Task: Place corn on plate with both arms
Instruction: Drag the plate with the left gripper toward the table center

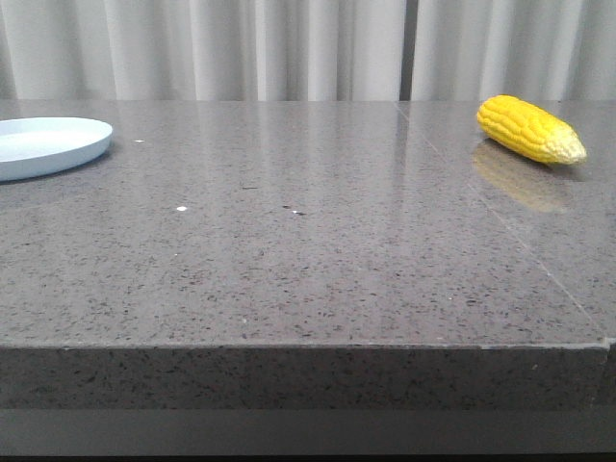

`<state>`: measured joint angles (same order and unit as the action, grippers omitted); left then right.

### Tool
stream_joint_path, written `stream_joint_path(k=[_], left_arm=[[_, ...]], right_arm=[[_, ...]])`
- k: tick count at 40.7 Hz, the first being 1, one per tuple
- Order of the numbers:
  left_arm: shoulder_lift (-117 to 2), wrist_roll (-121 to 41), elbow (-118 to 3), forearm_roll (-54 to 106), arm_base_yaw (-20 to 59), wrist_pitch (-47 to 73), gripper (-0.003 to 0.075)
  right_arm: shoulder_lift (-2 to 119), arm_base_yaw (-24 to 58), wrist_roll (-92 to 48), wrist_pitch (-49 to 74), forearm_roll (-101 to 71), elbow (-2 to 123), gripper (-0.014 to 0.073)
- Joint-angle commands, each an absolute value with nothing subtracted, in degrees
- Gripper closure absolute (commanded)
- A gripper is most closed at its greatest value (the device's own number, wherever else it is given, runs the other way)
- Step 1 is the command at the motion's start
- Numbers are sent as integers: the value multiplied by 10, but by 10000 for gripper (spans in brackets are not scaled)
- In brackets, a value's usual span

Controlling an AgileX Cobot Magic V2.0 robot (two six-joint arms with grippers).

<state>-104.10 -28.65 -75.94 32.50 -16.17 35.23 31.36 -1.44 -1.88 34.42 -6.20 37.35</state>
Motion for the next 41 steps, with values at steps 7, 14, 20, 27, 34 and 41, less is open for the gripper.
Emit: stream_joint_path(k=[7, 14, 20, 27, 34, 41], left_arm=[[-1017, -287, -777, 344, -163, 330, 741], [-1003, -287, -777, 362, -163, 336, 741], [-970, -299, -777, 368, -152, 349, 741], [-931, -301, -777, 368, -113, 369, 741], [-923, -301, -777, 392, -58, 393, 741], [-927, -301, -773, 393, 9, 395, 741]], right_arm=[[320, -17, -20, 307, -60, 392, -22], [320, -17, -20, 307, -60, 392, -22], [320, -17, -20, 307, -60, 392, -22], [320, -17, -20, 307, -60, 392, -22], [320, -17, -20, 307, -60, 392, -22], [320, -17, -20, 307, -60, 392, -22]])
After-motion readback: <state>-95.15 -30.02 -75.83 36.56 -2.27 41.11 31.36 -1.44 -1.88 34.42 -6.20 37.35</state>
